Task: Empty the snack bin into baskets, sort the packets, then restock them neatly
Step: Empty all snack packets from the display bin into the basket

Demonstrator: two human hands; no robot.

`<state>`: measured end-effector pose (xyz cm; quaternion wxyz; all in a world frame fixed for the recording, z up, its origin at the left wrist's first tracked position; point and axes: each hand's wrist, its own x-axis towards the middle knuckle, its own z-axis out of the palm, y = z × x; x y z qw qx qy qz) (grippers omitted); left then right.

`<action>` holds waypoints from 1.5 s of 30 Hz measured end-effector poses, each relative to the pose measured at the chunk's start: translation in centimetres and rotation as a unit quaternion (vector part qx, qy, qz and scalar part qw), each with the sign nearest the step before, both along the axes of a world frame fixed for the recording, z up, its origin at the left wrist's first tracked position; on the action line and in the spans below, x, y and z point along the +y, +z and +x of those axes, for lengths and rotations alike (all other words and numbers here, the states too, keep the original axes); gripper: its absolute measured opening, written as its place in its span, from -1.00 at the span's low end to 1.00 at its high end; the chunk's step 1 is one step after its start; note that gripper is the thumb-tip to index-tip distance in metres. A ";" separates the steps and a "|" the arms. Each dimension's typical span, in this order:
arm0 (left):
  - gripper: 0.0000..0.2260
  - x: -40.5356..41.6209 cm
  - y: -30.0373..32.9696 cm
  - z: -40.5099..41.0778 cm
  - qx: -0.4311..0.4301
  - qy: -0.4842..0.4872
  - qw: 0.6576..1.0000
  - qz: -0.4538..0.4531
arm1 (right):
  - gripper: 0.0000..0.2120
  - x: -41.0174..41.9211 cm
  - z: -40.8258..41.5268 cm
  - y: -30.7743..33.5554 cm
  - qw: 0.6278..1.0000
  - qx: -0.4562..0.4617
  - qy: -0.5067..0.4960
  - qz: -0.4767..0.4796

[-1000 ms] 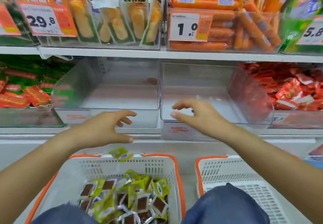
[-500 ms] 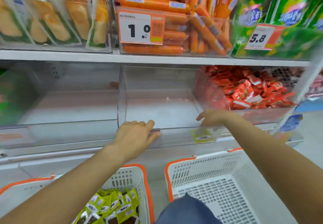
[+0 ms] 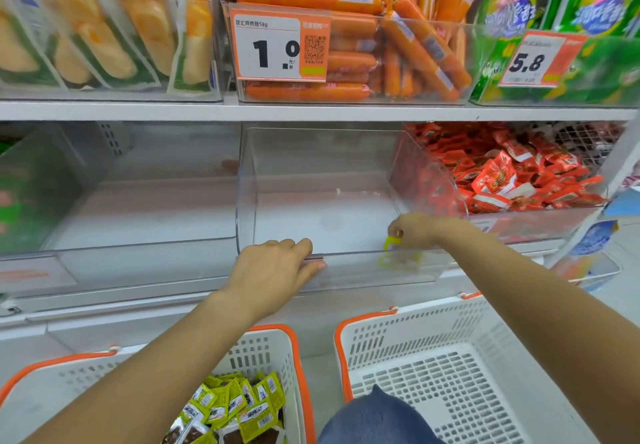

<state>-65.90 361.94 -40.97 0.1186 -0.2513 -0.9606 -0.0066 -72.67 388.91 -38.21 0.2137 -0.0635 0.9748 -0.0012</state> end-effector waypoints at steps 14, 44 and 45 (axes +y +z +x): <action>-0.84 -10.5 4.3 6.2 -0.127 0.058 0.846 0.515 | -0.93 -18.1 11.1 2.6 0.927 0.075 0.130 -0.343; -0.47 -13.2 -1.1 3.0 -0.022 0.165 0.973 0.161 | -0.89 -11.9 8.4 -2.5 0.895 0.374 0.058 -0.237; -0.47 -13.2 -1.1 3.1 -0.021 0.166 0.972 0.165 | -0.89 -11.9 8.1 -2.3 0.891 0.379 0.062 -0.241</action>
